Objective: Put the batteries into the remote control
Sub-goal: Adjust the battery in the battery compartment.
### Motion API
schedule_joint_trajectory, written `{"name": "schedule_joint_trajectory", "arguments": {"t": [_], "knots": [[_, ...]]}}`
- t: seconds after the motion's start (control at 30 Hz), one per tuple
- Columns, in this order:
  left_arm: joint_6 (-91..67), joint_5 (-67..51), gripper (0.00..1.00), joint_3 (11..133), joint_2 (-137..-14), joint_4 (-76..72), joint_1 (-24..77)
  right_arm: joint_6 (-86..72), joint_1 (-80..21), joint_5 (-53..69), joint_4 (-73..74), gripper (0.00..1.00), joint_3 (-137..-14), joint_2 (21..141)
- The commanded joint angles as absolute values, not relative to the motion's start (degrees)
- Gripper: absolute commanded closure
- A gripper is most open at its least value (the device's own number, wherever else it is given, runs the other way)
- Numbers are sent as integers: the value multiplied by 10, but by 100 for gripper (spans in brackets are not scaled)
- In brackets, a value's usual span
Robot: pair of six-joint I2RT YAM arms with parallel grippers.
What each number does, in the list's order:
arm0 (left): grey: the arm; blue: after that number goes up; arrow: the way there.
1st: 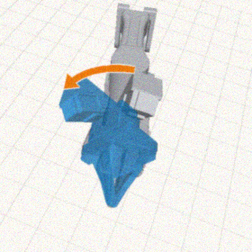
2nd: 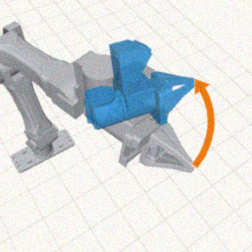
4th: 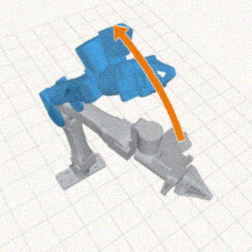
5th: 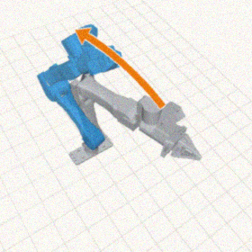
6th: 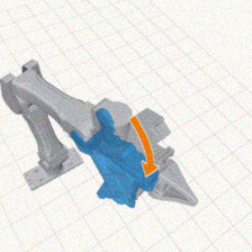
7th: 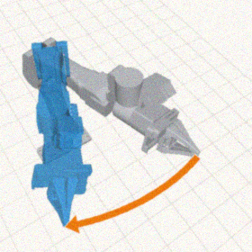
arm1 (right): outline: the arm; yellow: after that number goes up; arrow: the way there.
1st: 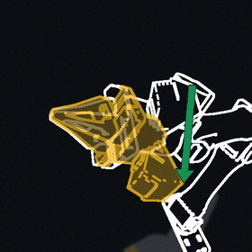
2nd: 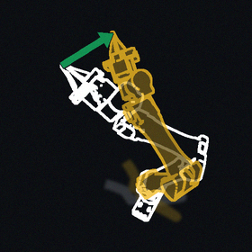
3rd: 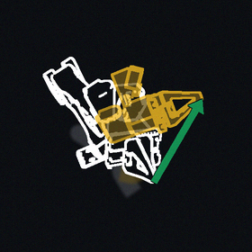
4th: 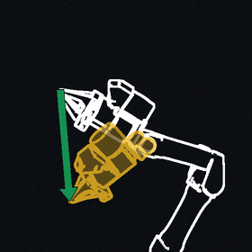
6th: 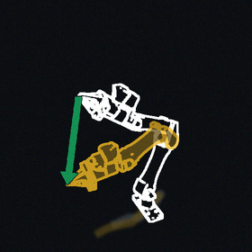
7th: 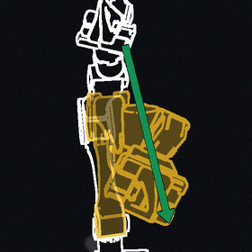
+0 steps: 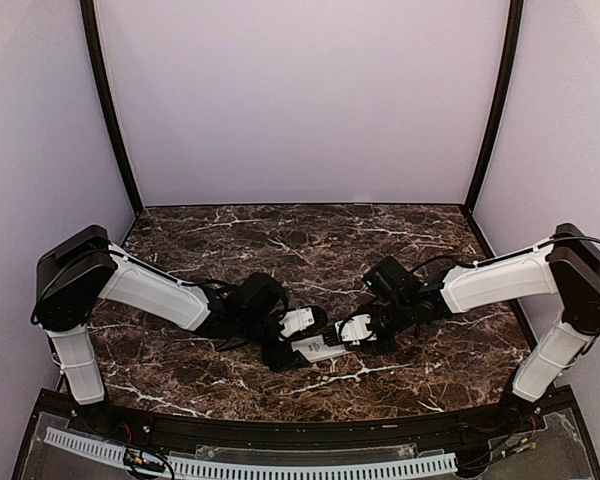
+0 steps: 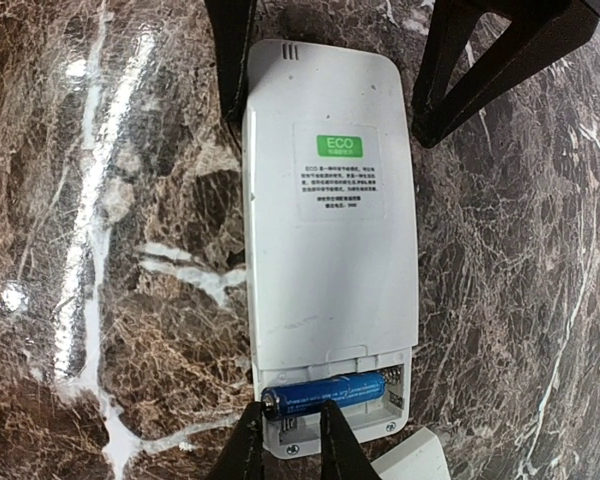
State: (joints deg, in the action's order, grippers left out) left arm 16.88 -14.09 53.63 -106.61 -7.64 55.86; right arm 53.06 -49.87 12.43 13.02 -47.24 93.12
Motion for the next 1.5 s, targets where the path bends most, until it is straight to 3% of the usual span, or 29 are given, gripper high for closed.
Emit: {"name": "schedule_joint_trajectory", "arguments": {"t": [0.0, 1.07, 1.47], "knots": [[159, -148, 25, 512, -1066, -62, 551, 534, -500, 112, 78, 82, -481, 947], [150, -155, 25, 506, -1067, -73, 546, 542, -502, 168, 127, 75, -475, 911], [151, -156, 25, 506, -1068, -74, 546, 472, -492, 227, 144, 75, -505, 841]]}}
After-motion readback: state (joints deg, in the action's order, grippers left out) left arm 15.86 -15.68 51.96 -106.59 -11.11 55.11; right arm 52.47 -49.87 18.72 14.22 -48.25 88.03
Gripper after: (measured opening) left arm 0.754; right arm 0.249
